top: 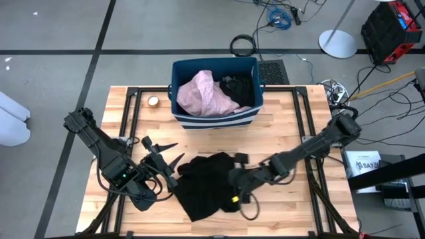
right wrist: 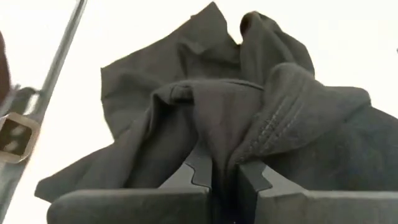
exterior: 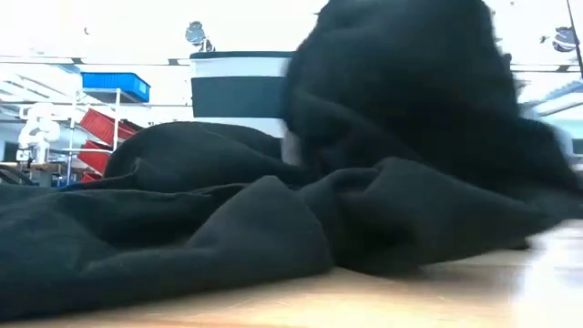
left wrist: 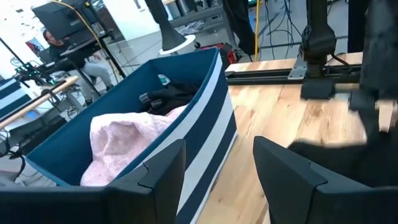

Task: Sort clothes
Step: Fold the black sweatshirt

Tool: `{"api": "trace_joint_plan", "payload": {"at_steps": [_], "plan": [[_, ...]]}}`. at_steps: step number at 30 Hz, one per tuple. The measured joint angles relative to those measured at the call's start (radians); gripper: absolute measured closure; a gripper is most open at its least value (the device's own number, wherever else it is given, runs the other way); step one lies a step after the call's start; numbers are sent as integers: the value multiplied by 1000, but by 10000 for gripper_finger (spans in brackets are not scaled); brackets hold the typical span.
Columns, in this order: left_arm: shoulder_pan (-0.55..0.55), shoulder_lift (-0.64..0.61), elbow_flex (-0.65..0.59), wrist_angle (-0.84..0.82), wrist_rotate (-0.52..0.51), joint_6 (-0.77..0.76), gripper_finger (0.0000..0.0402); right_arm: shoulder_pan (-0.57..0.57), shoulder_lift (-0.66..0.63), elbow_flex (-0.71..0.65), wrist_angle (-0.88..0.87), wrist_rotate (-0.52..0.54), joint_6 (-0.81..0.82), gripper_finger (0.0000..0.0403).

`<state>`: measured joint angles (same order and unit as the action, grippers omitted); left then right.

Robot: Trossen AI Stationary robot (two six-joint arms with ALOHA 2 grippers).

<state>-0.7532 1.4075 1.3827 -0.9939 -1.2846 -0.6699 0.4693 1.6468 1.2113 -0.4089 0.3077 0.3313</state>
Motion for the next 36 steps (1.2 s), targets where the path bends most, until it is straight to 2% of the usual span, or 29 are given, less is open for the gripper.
{"api": "trace_joint_plan", "payload": {"at_steps": [2,5,8,12,16,19,23,28,33,36], "plan": [[0,0,0,0,0,1,202,-26,75,55,30,-15,-62,387],[0,0,0,0,0,3,202,-57,196,151,93,-104,-144,381],[0,0,0,-1,1,3,202,-67,302,255,73,-172,-220,363],[-2,0,0,-3,12,4,202,-51,416,359,-63,-184,-319,313],[-6,0,0,-11,13,4,202,-39,484,487,-219,-185,-321,250],[-6,0,0,-11,15,3,202,-33,519,550,-285,-248,-318,207],[-6,0,0,-11,16,3,202,-22,541,572,-267,-282,-314,160],[-6,0,0,-11,16,-2,202,-25,611,572,-224,-274,-271,126],[-6,-1,0,-2,16,-6,202,-30,683,581,-246,-247,-212,115],[-6,-1,0,23,17,-5,202,-27,691,586,-363,-244,-152,119]]}}
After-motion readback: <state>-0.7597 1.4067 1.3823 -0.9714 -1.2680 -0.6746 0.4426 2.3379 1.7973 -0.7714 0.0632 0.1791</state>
